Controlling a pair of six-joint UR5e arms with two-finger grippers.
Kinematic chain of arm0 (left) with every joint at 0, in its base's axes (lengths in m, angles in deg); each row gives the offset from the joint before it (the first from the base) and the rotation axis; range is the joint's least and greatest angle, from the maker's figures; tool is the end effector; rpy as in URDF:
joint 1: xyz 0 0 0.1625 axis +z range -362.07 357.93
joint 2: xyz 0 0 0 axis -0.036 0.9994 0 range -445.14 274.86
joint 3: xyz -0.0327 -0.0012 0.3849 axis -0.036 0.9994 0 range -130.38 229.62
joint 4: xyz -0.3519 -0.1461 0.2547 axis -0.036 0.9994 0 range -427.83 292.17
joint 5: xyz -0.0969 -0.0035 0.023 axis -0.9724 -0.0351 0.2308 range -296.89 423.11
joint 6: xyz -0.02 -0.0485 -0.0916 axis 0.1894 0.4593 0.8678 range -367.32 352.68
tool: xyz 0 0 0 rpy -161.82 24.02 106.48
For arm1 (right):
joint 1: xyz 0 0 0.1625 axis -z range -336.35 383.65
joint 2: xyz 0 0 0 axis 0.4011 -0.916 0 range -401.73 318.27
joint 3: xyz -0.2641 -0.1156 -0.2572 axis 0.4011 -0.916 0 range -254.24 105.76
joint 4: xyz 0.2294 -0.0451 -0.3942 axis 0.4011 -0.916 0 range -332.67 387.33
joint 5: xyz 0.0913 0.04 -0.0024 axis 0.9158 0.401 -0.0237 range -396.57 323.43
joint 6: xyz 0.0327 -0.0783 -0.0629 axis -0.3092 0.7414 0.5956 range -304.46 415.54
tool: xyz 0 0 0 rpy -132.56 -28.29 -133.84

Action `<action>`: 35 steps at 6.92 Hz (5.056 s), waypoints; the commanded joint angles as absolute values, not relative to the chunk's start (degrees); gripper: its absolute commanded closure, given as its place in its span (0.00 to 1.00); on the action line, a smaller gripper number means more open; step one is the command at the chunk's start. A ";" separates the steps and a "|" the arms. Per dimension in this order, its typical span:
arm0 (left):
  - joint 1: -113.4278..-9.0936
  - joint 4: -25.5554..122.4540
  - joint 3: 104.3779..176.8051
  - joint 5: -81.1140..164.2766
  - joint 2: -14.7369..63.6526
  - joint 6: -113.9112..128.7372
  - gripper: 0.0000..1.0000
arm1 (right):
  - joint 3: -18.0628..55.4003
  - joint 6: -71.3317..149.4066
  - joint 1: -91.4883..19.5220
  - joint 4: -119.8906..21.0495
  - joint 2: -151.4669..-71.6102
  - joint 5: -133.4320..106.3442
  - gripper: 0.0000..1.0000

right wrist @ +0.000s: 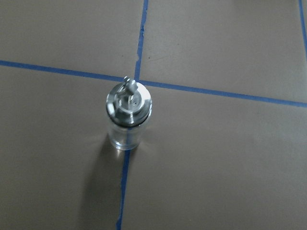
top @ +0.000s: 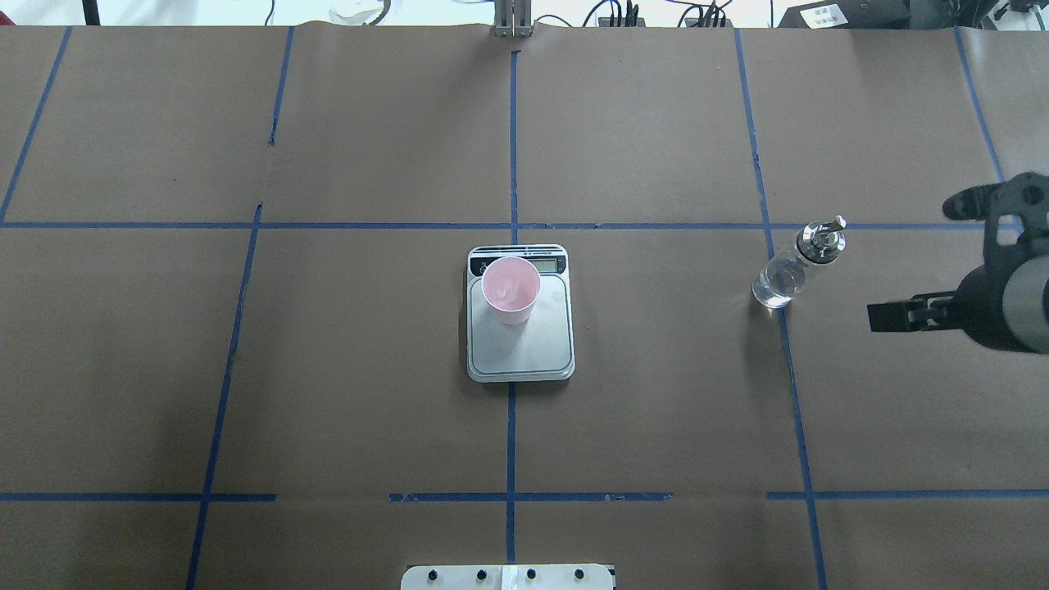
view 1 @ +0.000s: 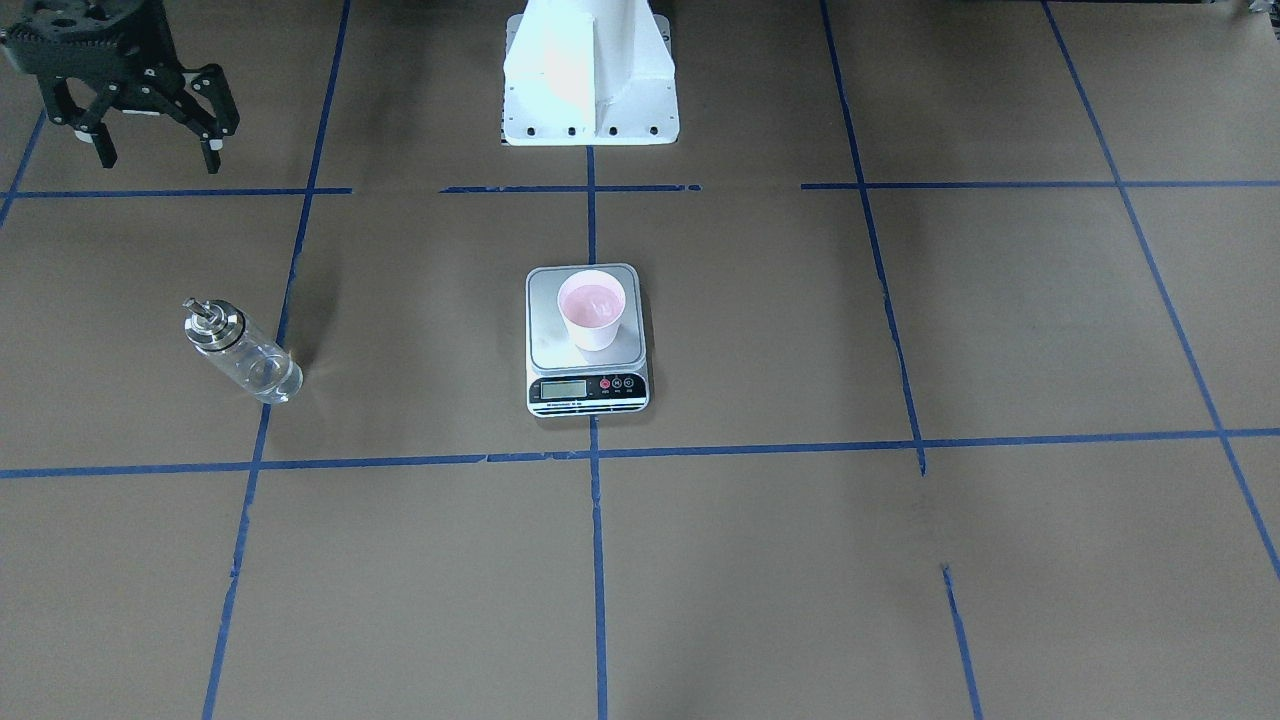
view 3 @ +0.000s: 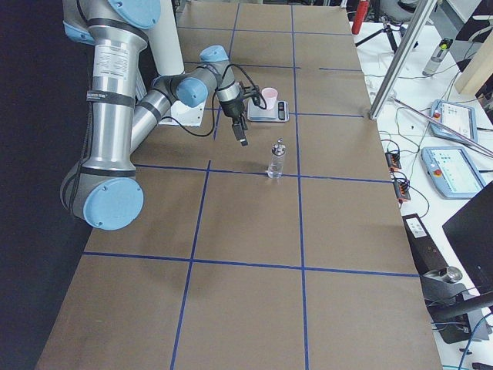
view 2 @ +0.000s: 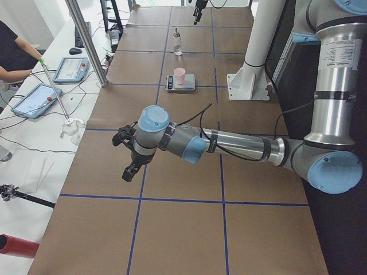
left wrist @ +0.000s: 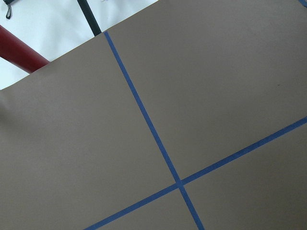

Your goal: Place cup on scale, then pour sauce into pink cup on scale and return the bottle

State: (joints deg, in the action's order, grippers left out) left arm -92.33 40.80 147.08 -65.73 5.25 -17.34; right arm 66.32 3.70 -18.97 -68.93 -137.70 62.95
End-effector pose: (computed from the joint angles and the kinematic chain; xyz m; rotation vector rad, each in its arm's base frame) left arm -0.0698 -0.5626 0.5181 0.5039 0.6253 0.3176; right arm -0.2270 -0.3662 0.2588 0.3108 -0.6119 0.0191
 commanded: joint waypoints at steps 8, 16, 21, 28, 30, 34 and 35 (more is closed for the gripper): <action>-92.15 29.05 145.17 -66.35 3.63 -17.60 0.00 | 31.18 62.30 -58.79 -68.48 -135.50 96.68 0.00; -92.15 23.86 141.90 -66.52 4.60 -17.60 0.00 | 19.37 61.43 -64.86 -61.79 -134.89 101.69 0.00; -92.07 23.31 142.43 -69.69 4.95 -4.77 0.00 | 19.45 55.57 -64.95 -61.71 -134.81 101.69 0.00; -92.07 23.49 142.61 -69.78 5.30 -4.77 0.00 | 19.89 45.52 -64.95 -60.65 -134.37 101.51 0.00; -91.98 23.49 142.96 -69.78 5.30 -4.77 0.00 | 19.89 45.87 -64.95 -60.65 -134.37 101.60 0.00; -91.98 23.31 143.23 -69.78 5.83 -4.77 0.00 | 19.89 46.05 -64.95 -60.65 -134.37 101.69 0.00; -91.98 23.31 143.23 -69.78 5.92 -4.77 0.00 | 19.89 46.05 -64.95 -60.65 -134.37 101.69 0.00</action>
State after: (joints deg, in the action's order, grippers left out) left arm -91.99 23.35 143.22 -69.78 5.78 -4.77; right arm 19.86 46.04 -64.94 -60.65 -134.37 101.66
